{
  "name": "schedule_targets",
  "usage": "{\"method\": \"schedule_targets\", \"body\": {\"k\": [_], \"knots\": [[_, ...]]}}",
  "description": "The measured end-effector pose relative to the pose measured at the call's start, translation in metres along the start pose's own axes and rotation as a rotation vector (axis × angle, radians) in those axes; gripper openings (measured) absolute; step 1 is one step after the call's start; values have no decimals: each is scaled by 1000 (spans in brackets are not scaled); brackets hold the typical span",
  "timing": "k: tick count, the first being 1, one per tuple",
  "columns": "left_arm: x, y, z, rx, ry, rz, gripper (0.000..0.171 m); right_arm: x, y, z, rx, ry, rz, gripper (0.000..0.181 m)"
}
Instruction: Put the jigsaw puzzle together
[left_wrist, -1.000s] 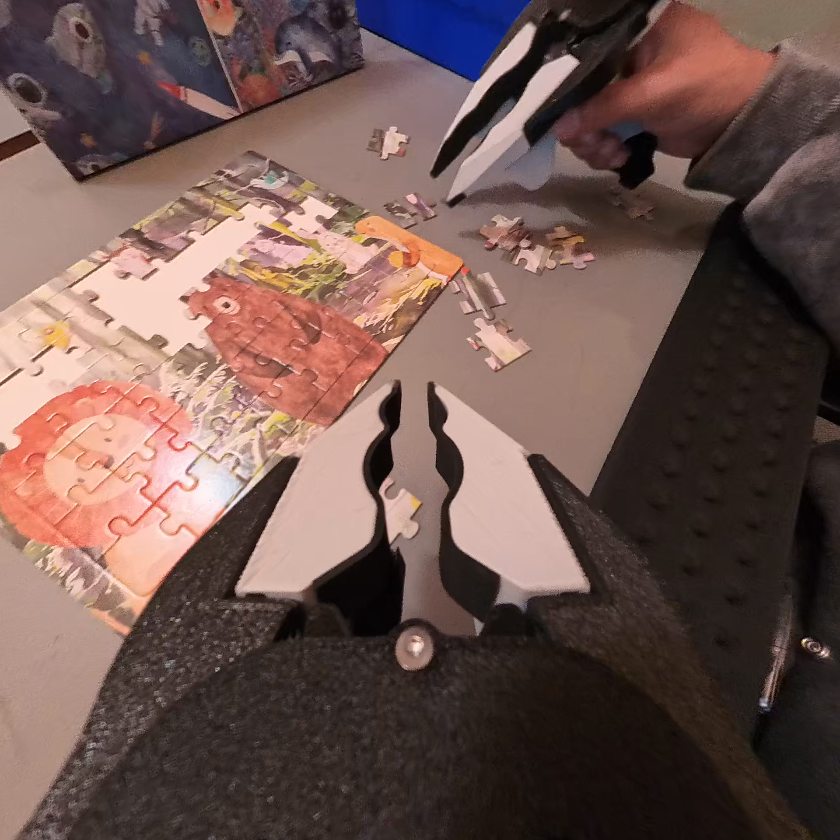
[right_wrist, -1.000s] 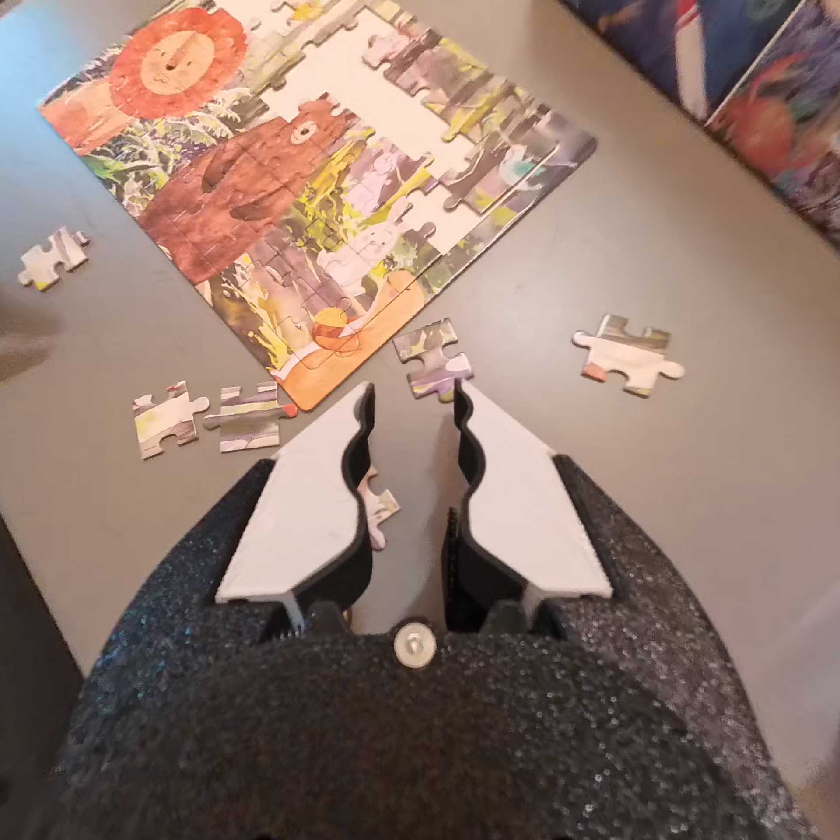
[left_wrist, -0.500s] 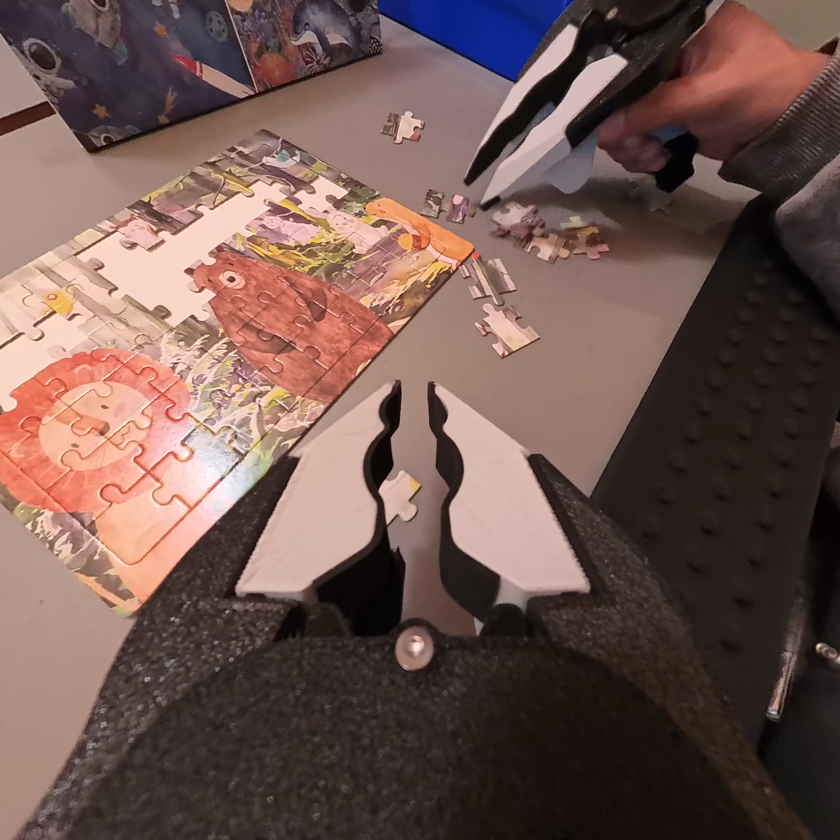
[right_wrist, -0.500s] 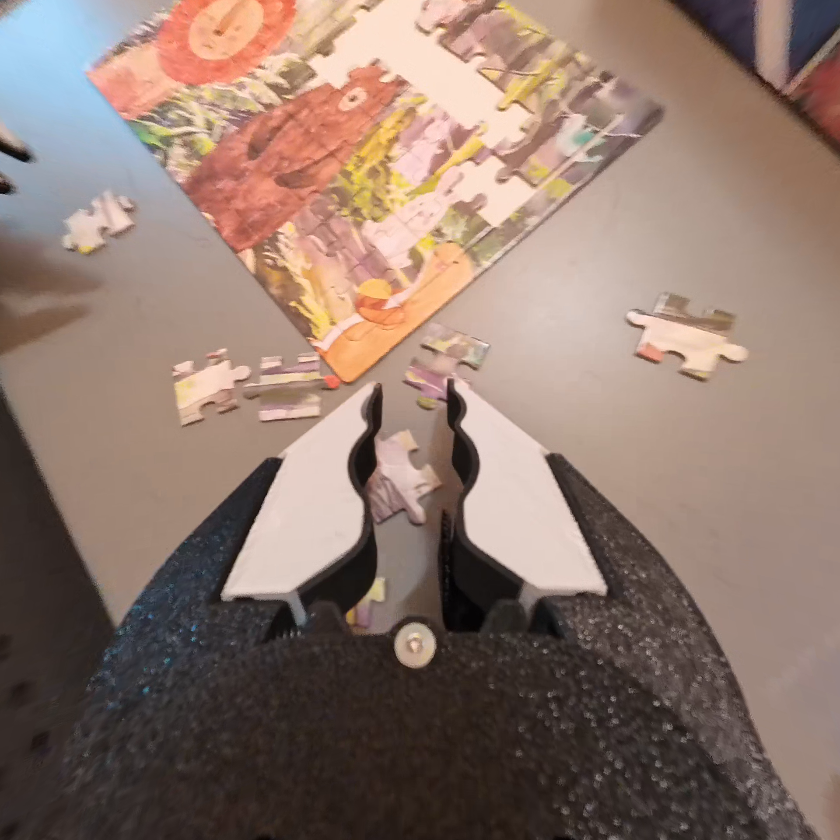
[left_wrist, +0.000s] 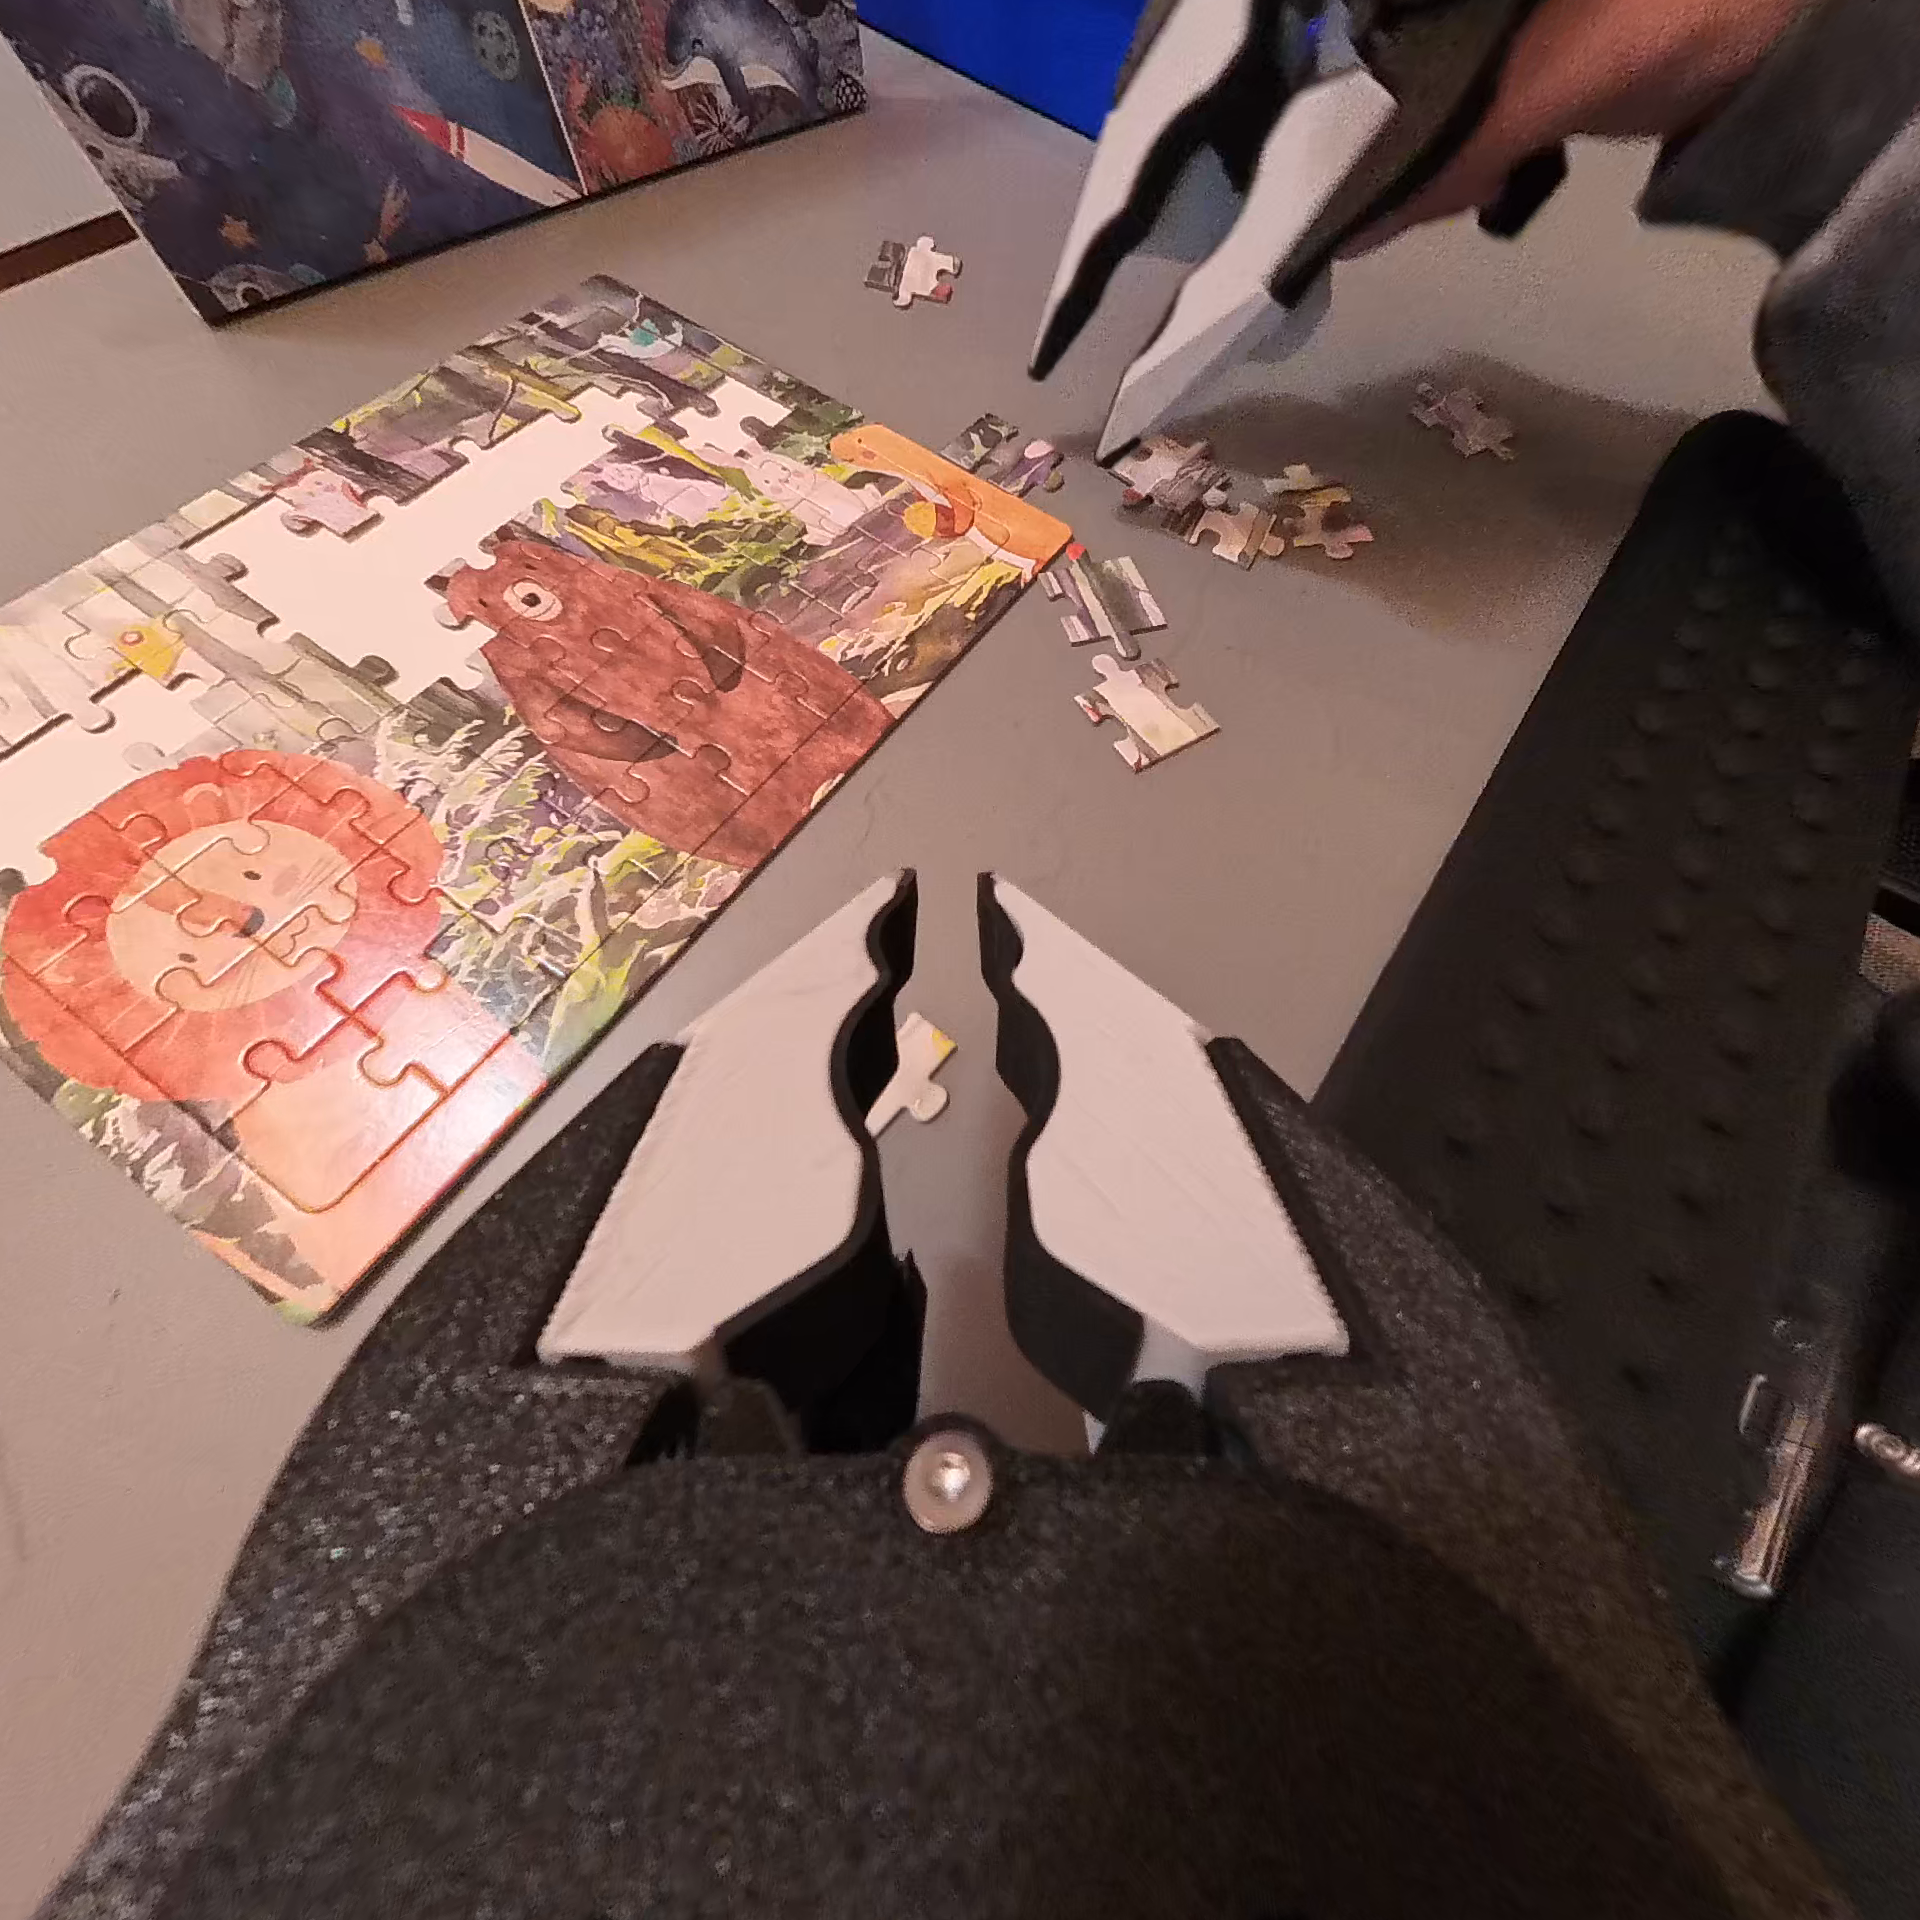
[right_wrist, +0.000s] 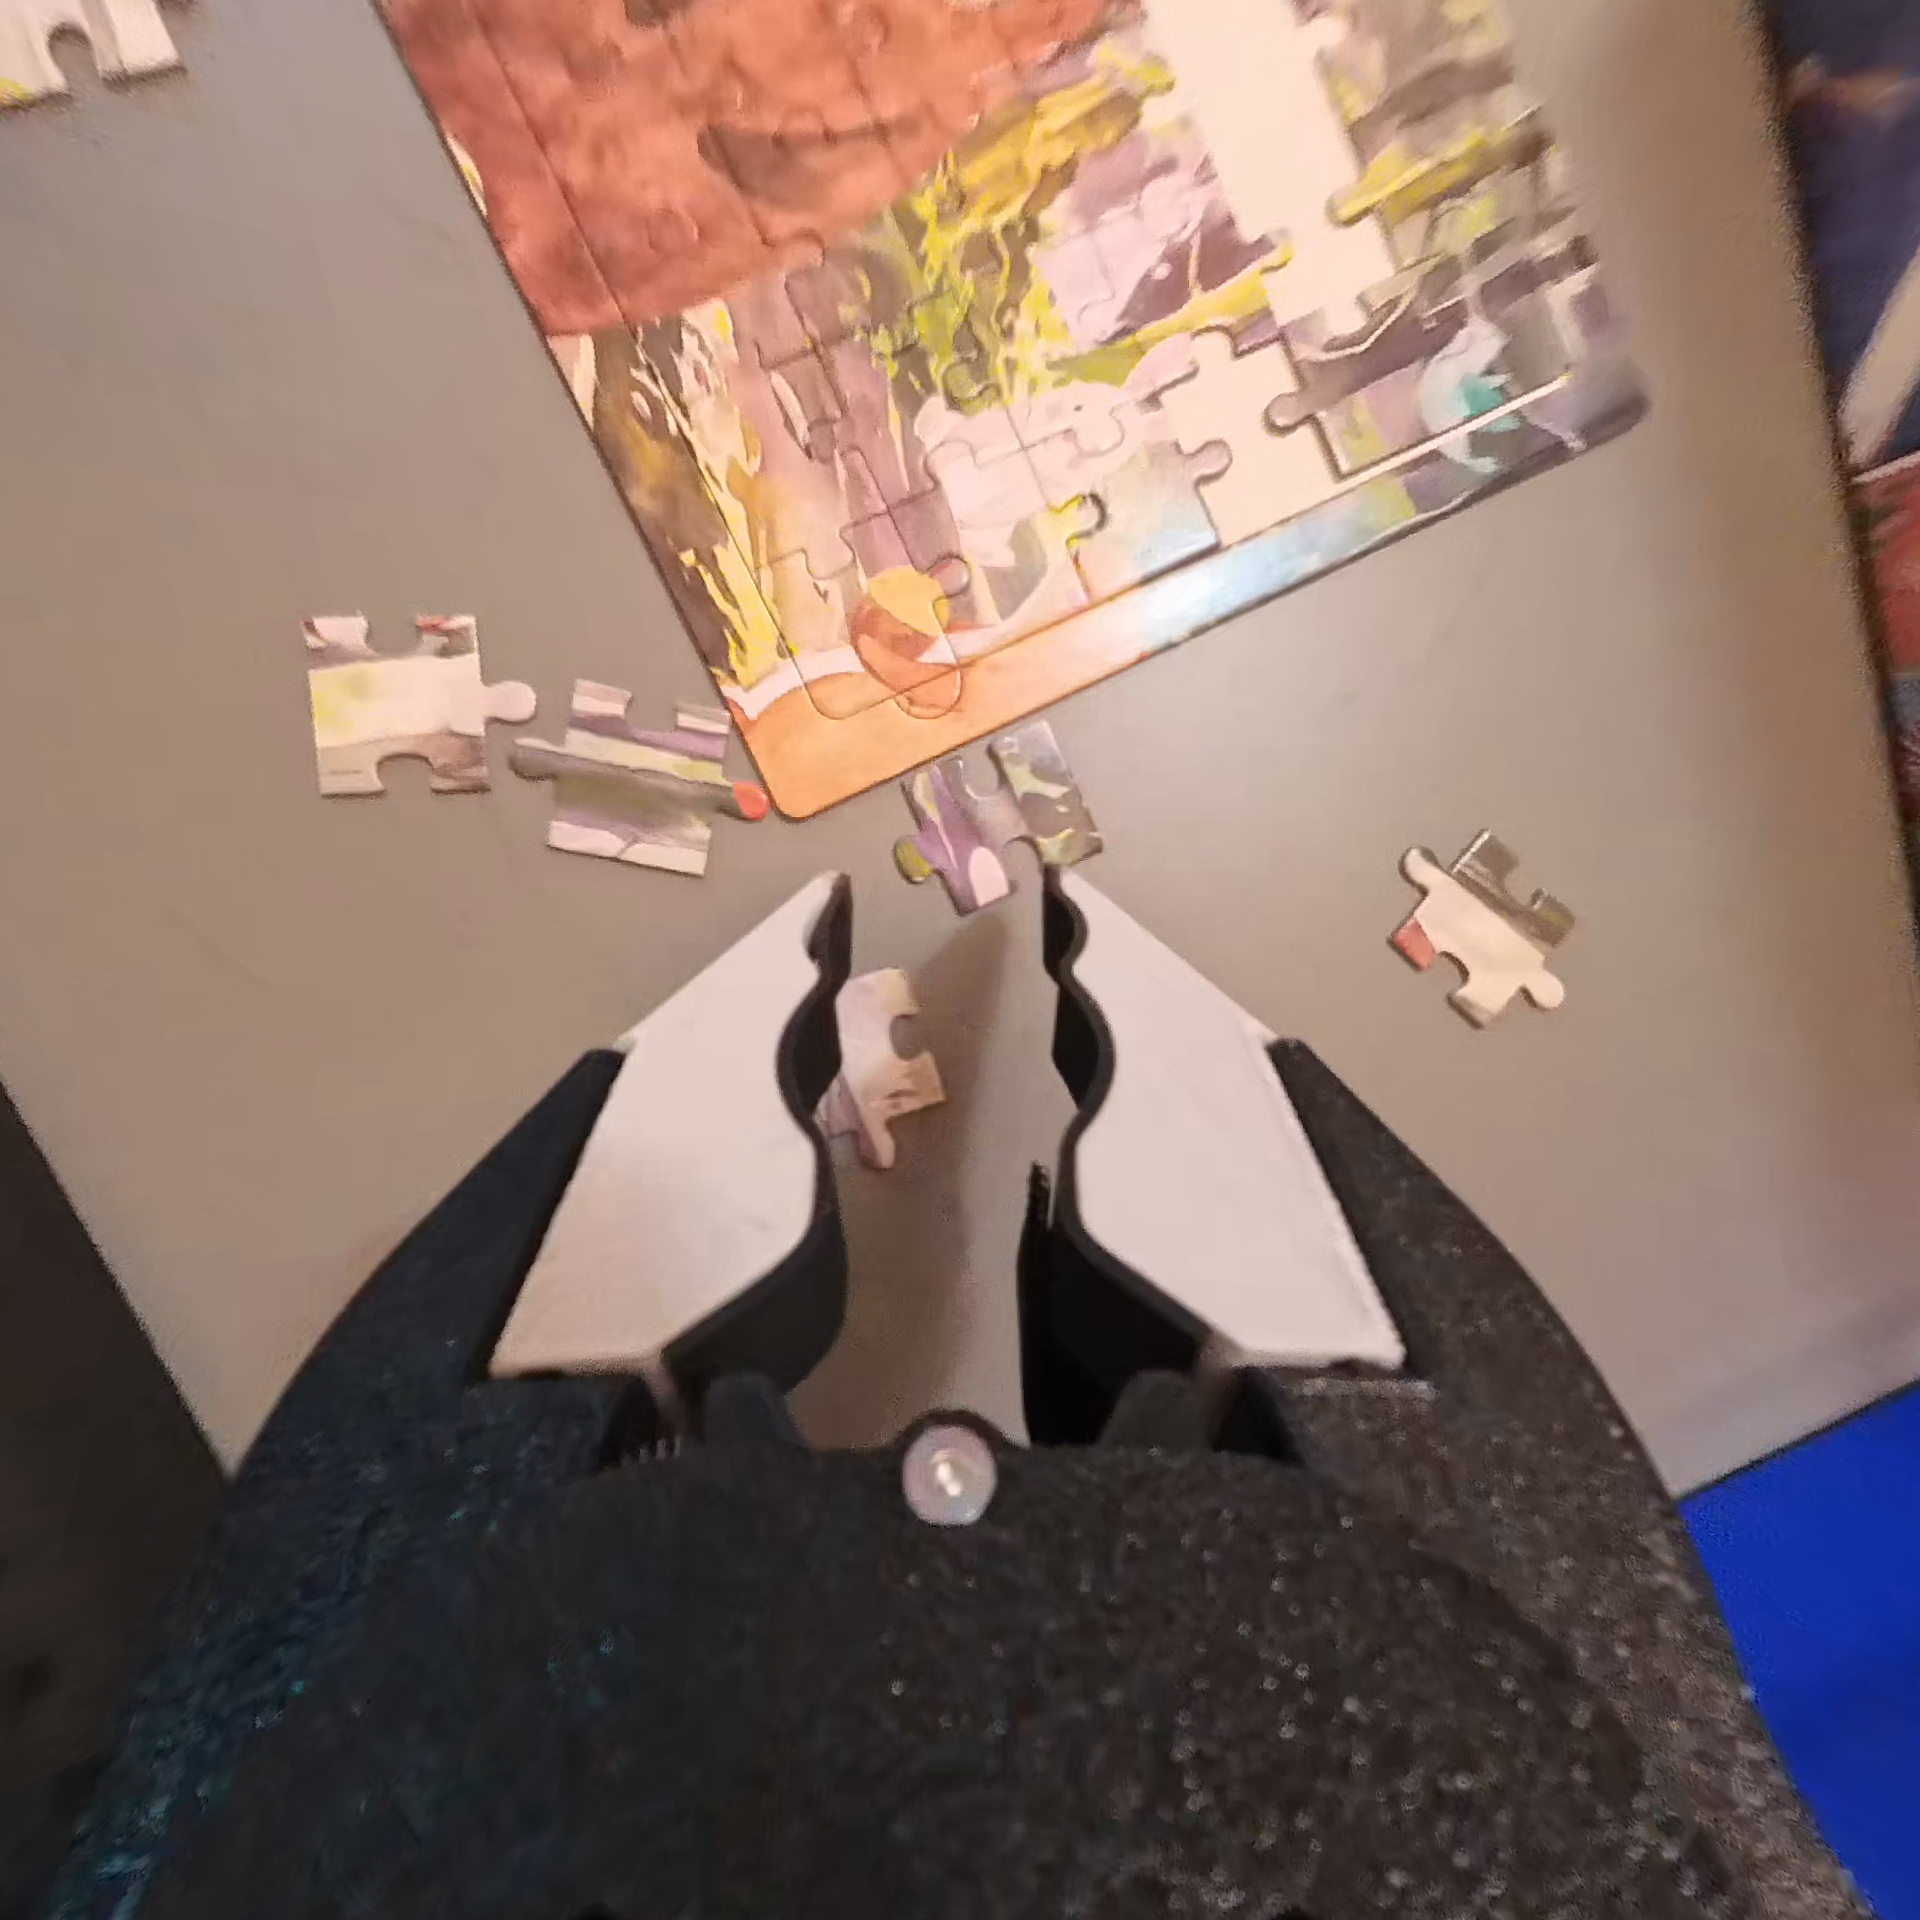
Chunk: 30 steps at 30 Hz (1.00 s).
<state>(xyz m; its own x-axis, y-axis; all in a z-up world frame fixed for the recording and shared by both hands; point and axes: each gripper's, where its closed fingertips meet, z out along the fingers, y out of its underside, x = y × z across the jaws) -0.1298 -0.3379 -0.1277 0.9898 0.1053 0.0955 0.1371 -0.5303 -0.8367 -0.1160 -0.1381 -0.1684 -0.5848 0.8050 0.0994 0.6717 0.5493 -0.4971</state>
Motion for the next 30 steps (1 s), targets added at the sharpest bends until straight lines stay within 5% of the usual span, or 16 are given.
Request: {"method": "schedule_targets", "body": {"k": [7, 20, 26, 30], "knots": [[3, -3, -5, 6, -12, 30, 11, 13, -9, 13, -221, -104, -152, 43], [10, -5, -4, 28, 53, 13, 12, 8, -6, 25, -214, -173, -128, 34], [5, -4, -3, 26, 25, 28, 12, 22, -9, 19, -186, -84, 12, 33], [-23, -1, -1, 21, -112, 81, 12, 42, -55, 10, -19, 6, 329, 33]]}}
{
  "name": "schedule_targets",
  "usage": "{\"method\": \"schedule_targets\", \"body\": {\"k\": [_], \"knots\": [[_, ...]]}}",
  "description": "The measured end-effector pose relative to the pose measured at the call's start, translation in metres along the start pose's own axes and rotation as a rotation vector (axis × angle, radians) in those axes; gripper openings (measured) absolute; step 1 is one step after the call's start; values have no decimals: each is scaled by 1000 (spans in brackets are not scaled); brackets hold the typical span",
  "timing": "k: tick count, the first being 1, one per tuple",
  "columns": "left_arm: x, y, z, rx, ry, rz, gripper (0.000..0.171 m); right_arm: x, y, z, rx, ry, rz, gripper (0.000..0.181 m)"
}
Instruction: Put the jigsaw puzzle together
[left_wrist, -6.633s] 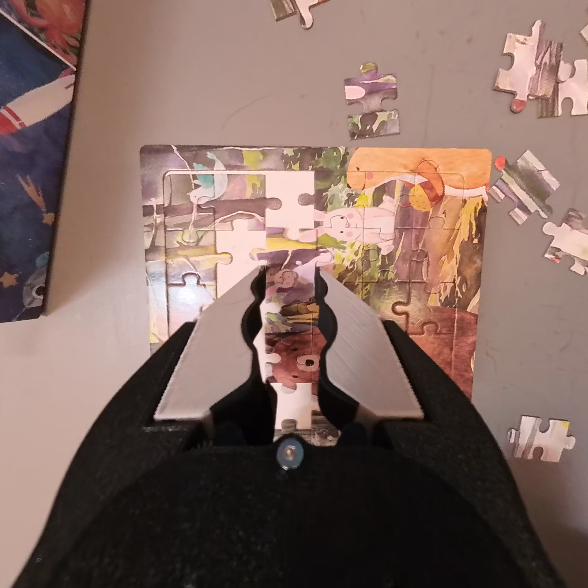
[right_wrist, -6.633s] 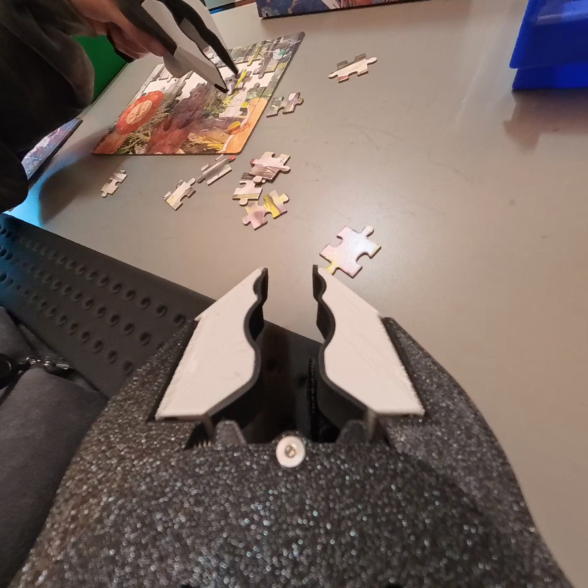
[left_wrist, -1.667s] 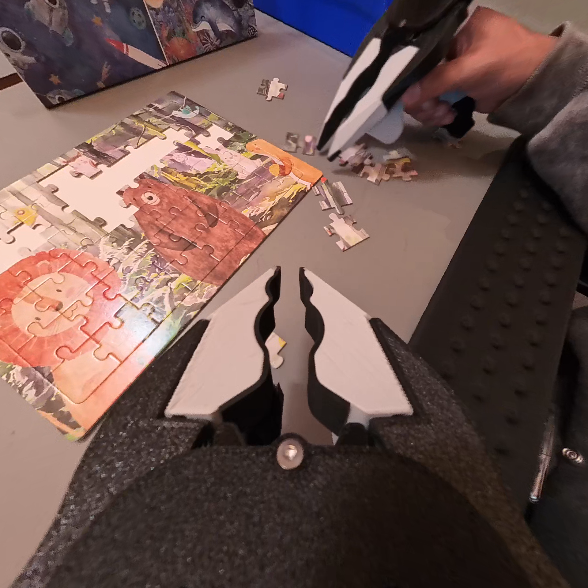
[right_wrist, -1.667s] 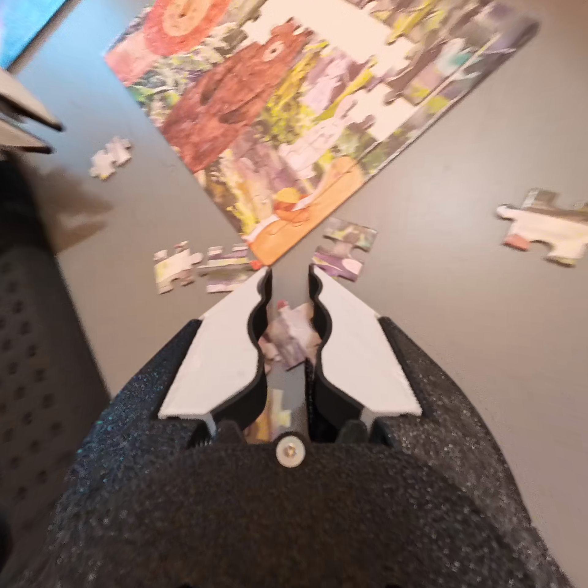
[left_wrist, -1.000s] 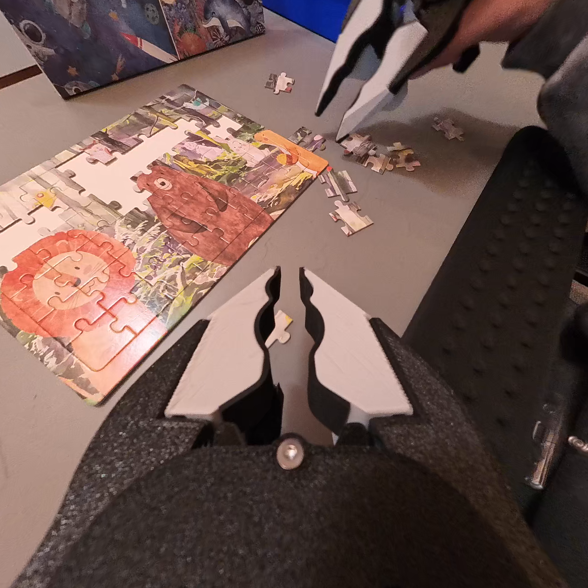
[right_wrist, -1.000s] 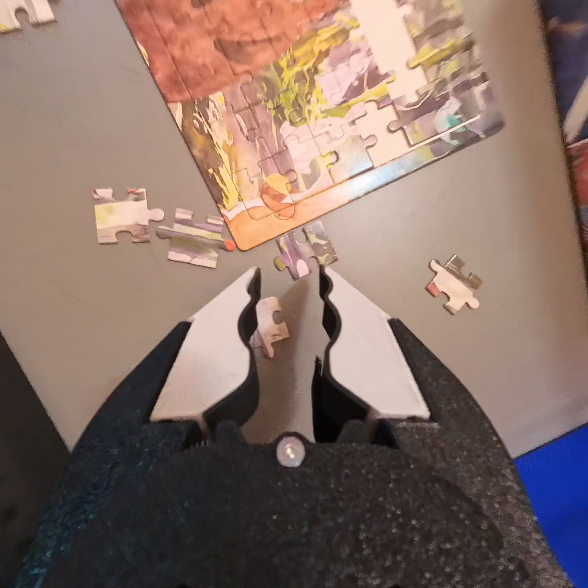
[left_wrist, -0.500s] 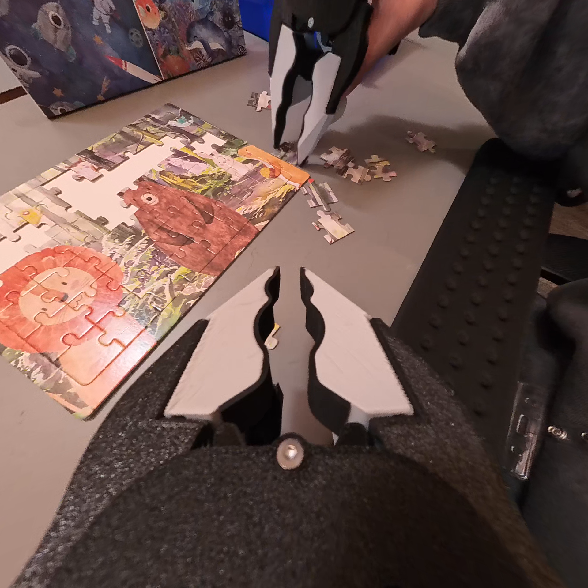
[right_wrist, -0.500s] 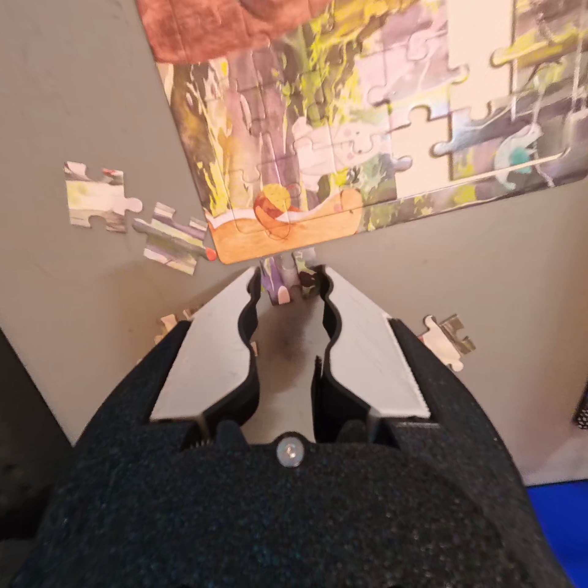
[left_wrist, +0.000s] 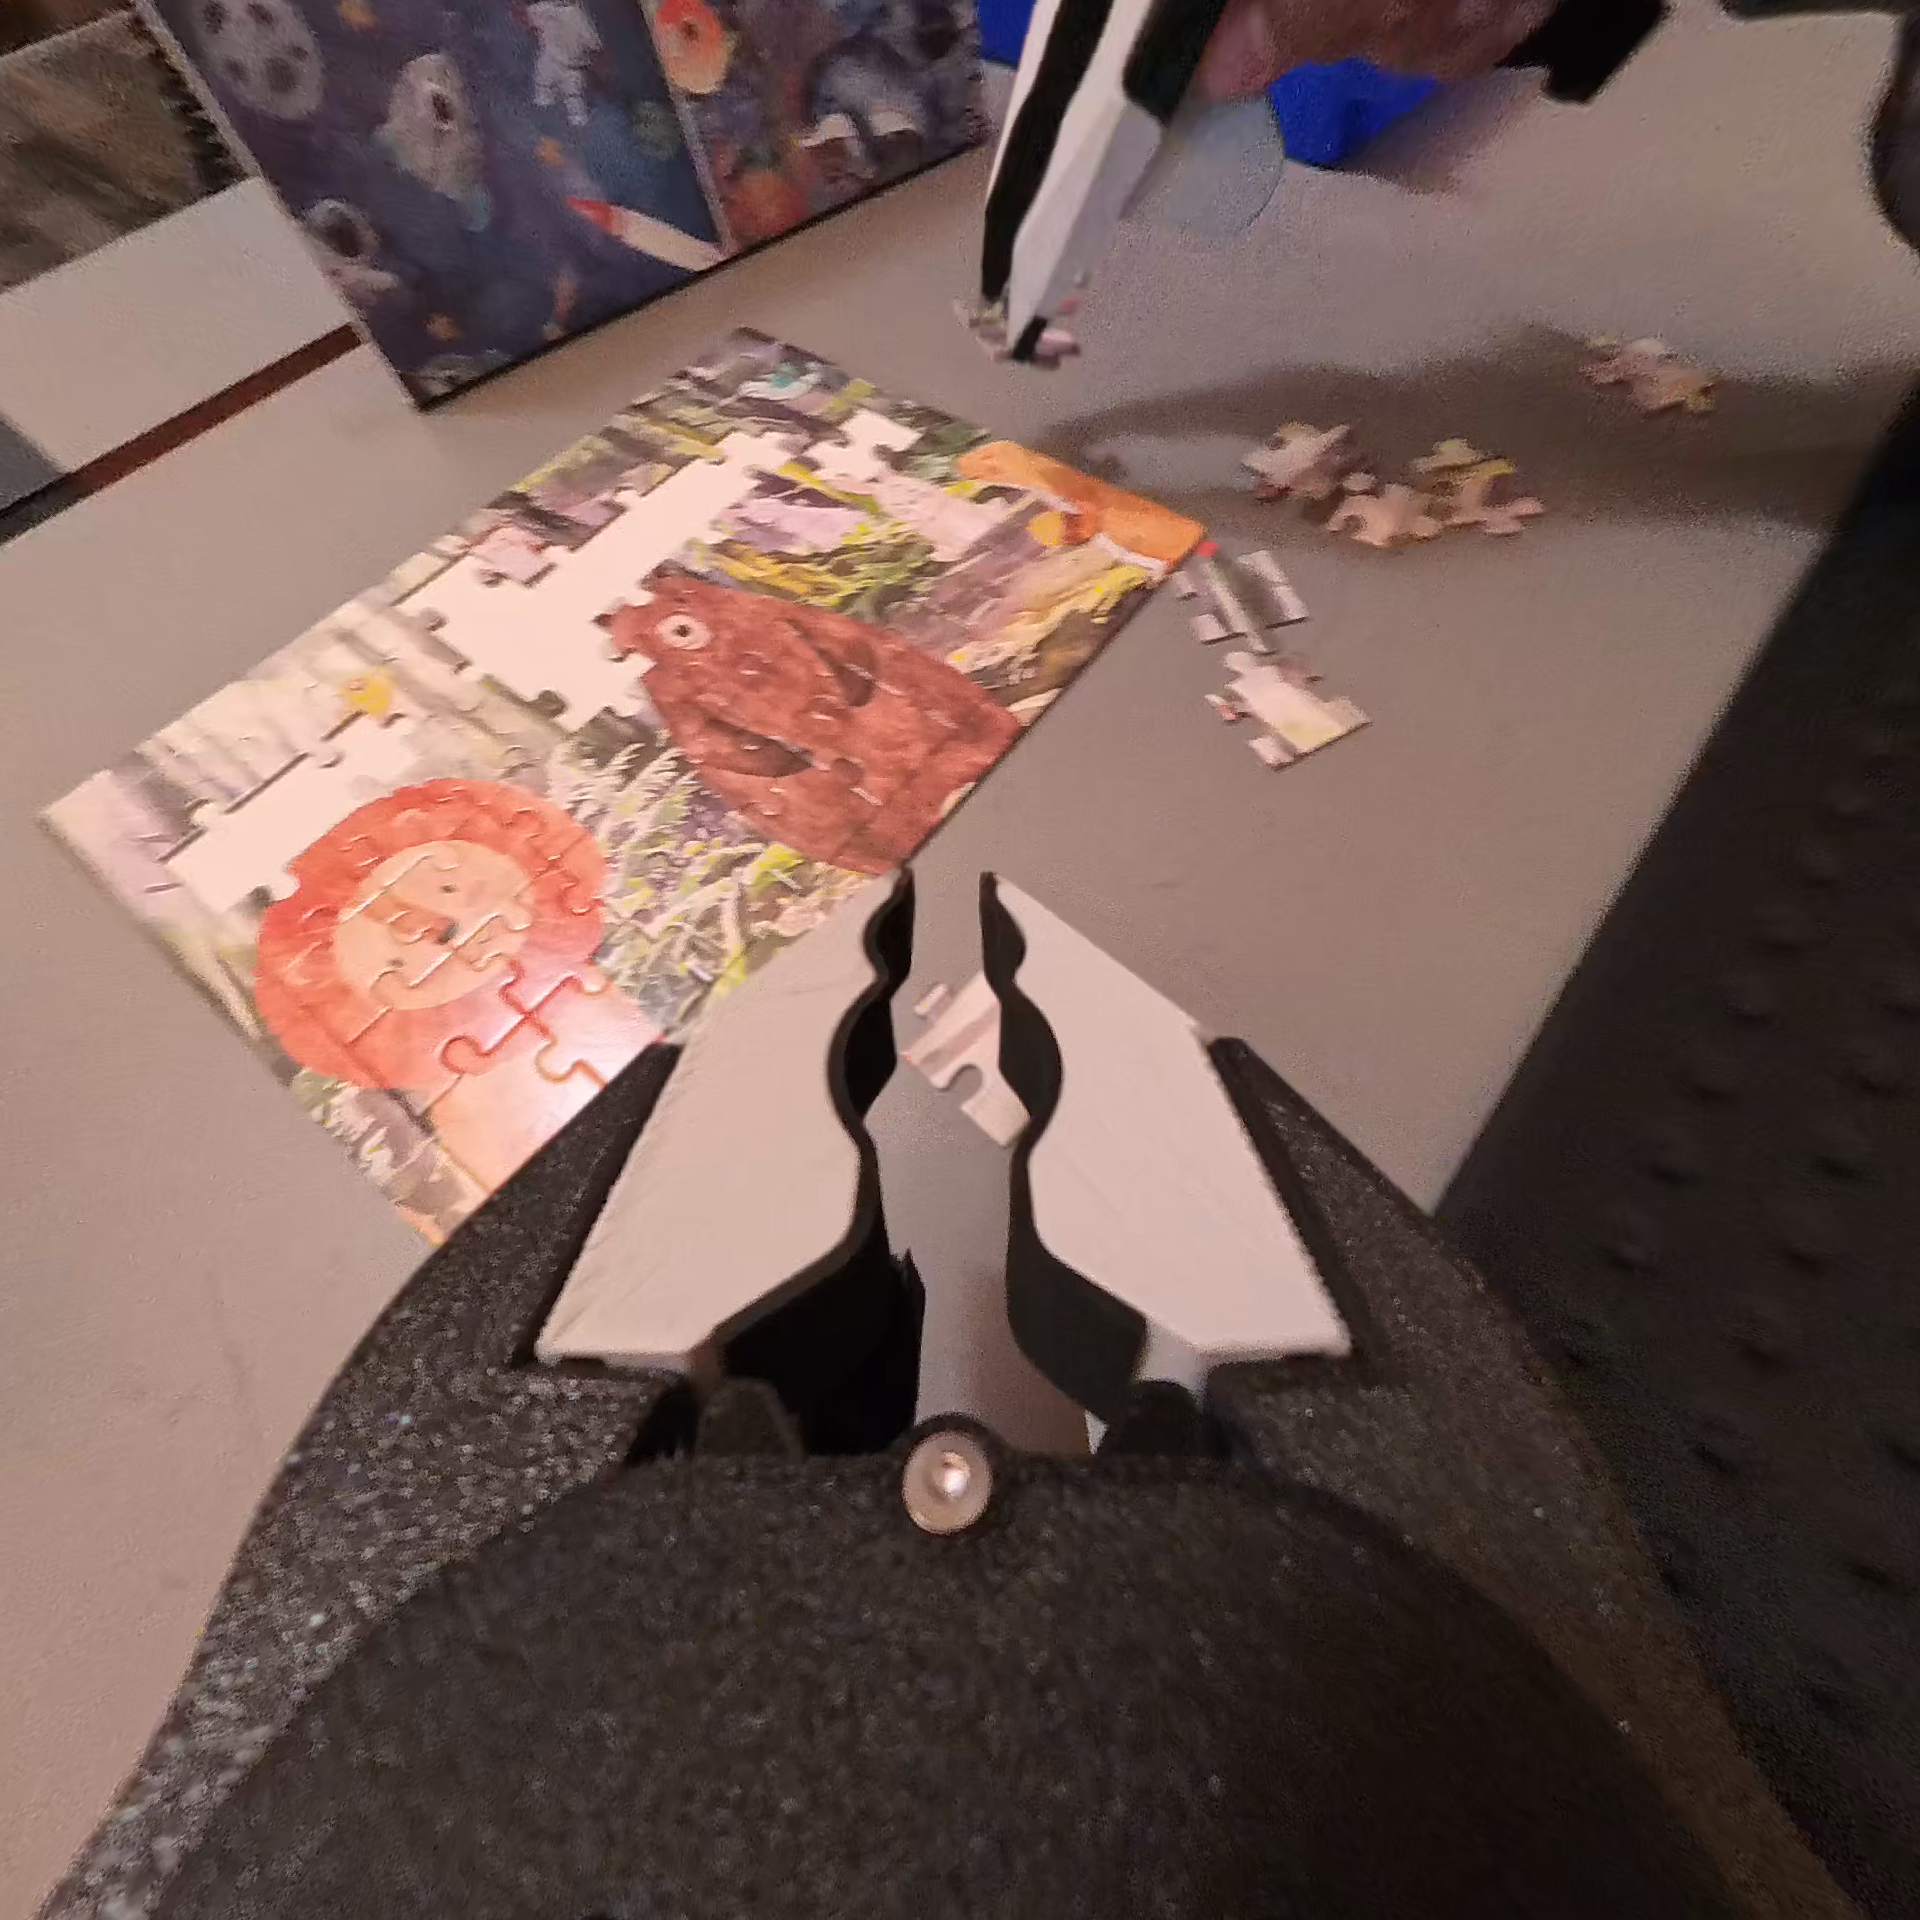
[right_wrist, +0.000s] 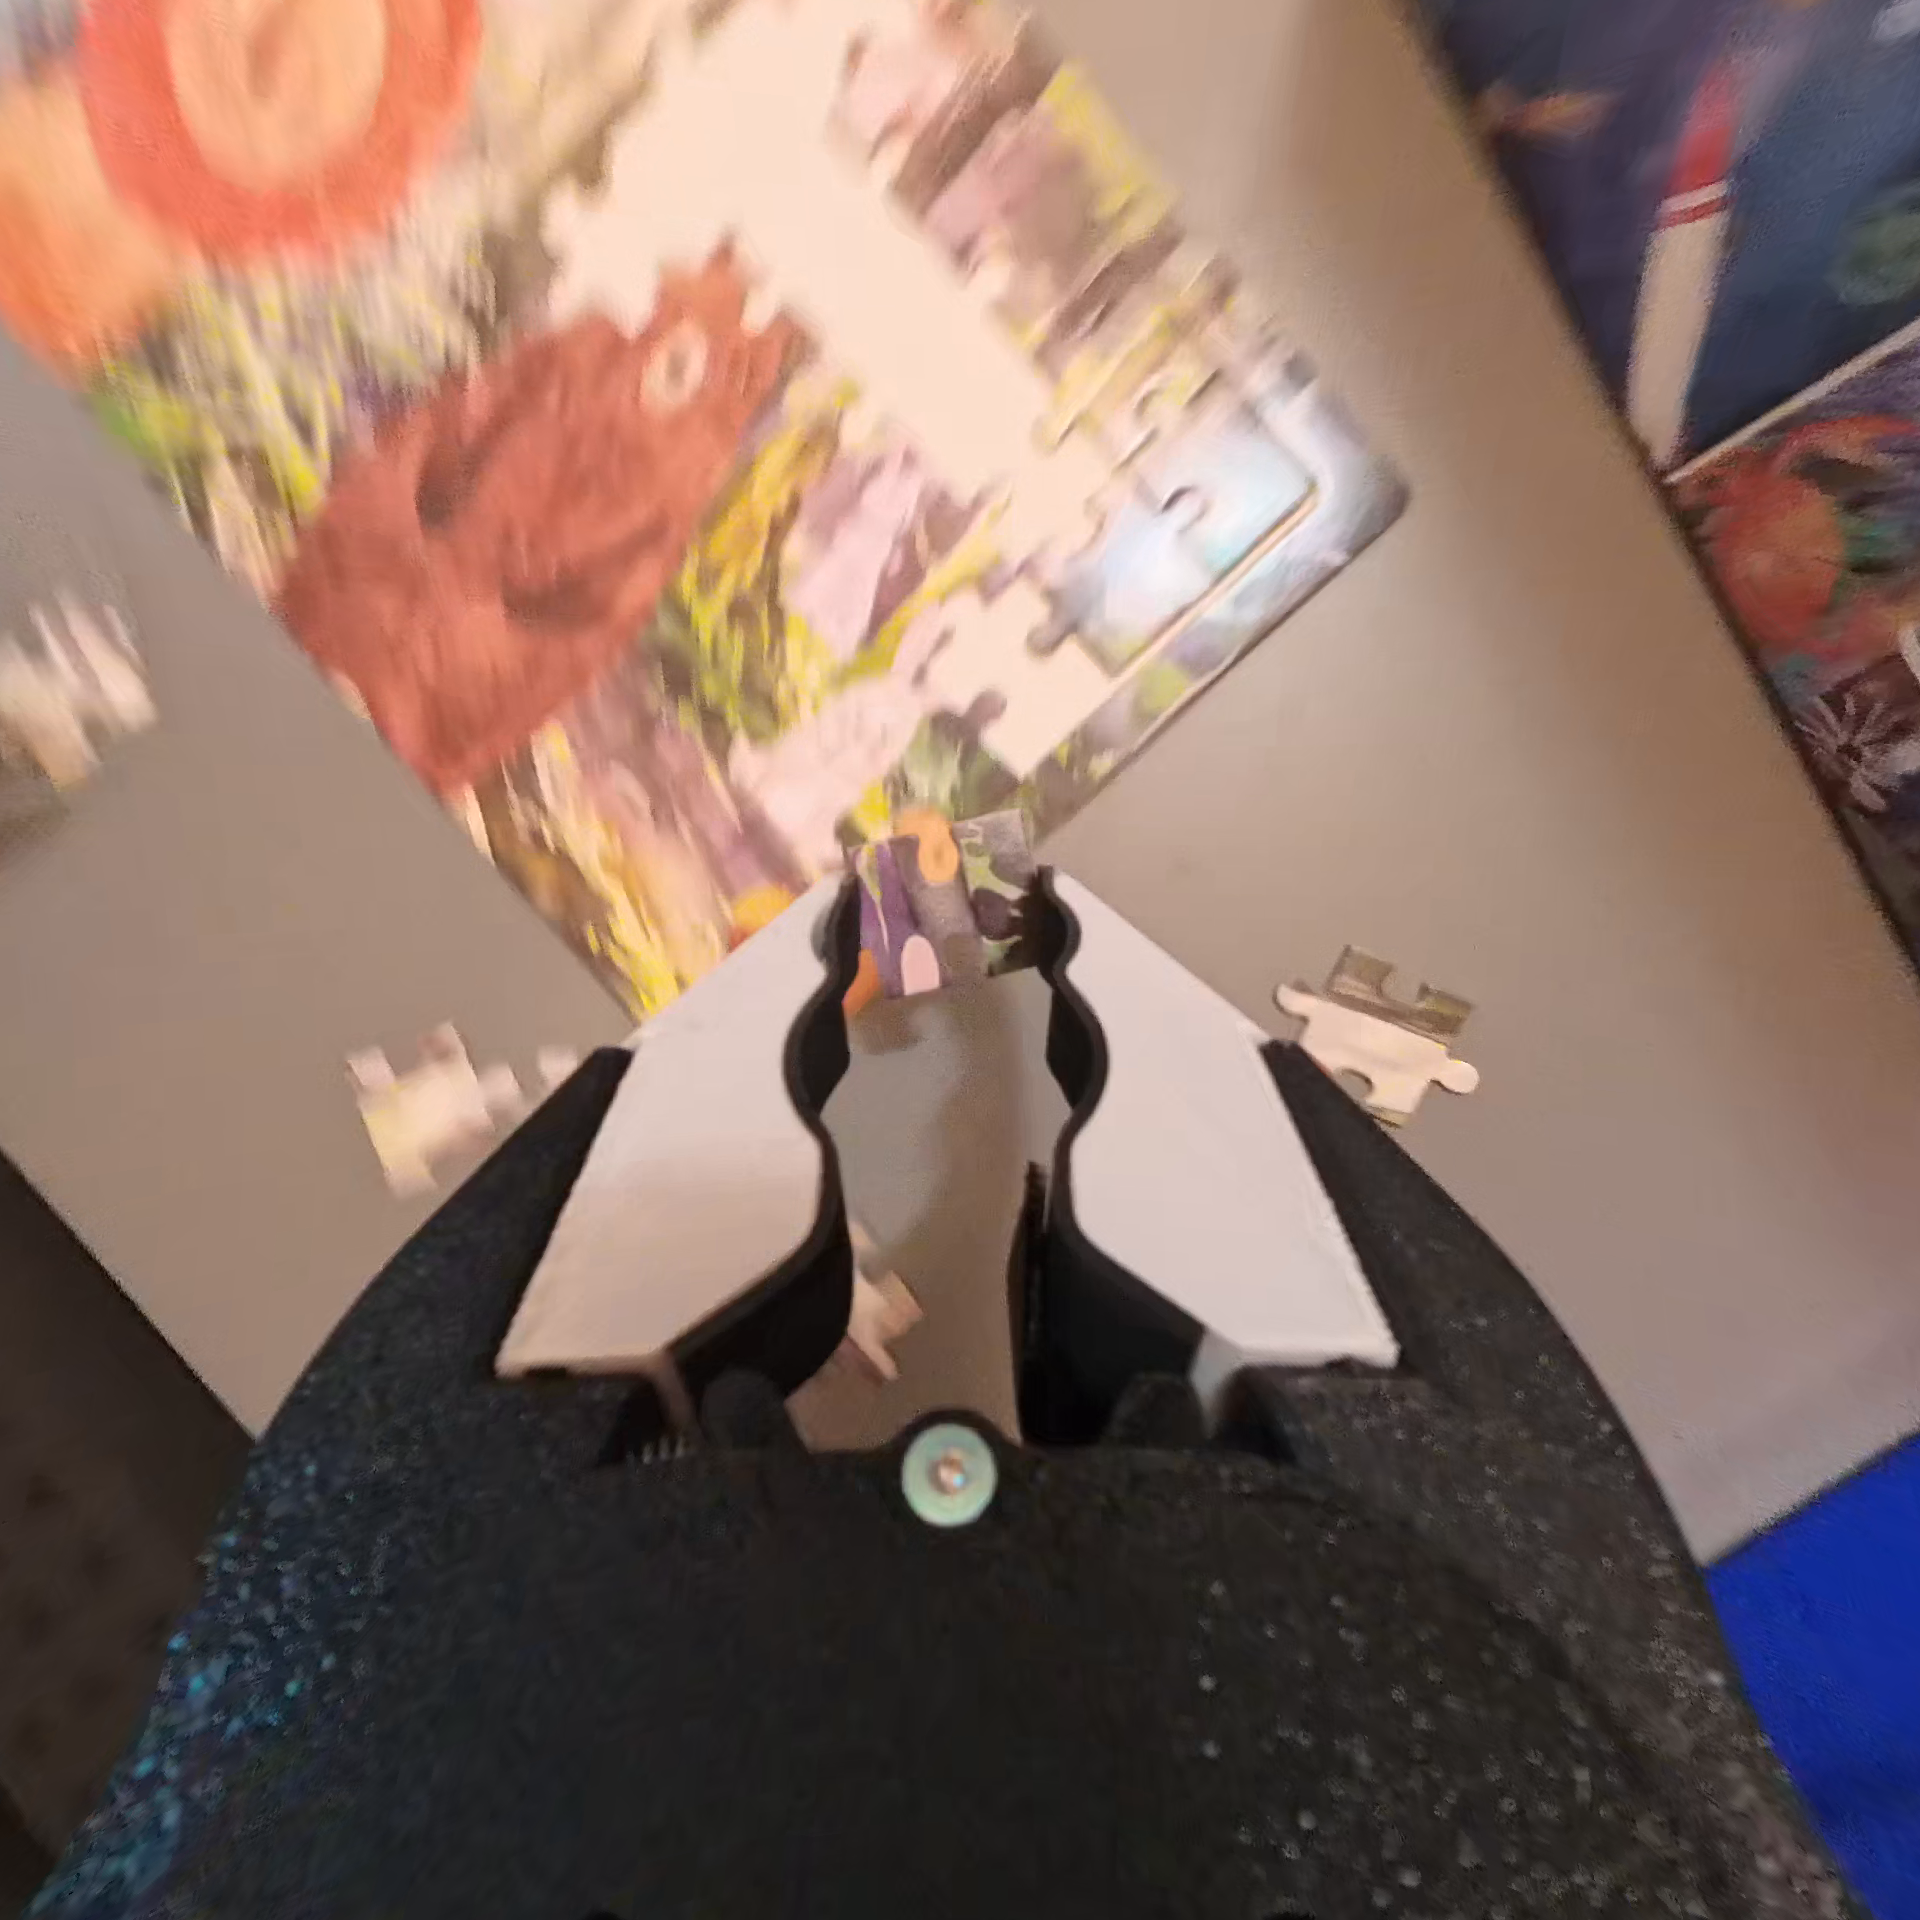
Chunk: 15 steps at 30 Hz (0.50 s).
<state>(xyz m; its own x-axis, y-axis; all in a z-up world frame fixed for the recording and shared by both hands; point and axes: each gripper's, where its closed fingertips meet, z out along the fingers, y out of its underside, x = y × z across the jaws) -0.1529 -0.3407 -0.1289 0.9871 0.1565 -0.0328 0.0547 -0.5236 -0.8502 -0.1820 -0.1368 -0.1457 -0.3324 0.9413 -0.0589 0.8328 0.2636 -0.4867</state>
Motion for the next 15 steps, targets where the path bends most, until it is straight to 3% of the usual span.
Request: {"method": "schedule_targets", "body": {"k": [4, 8, 15], "knots": [[-14, -2, 4, 37, -52, -53, 12, 5, -29, 19, 20, 75, 359, 34], [-16, -1, -1, 101, -58, -35, 12, 6, -26, 46, -70, 89, 653, 34], [-15, -2, -8, 146, -45, -2, 12, 13, -27, 56, -61, 221, 772, 34]]}}
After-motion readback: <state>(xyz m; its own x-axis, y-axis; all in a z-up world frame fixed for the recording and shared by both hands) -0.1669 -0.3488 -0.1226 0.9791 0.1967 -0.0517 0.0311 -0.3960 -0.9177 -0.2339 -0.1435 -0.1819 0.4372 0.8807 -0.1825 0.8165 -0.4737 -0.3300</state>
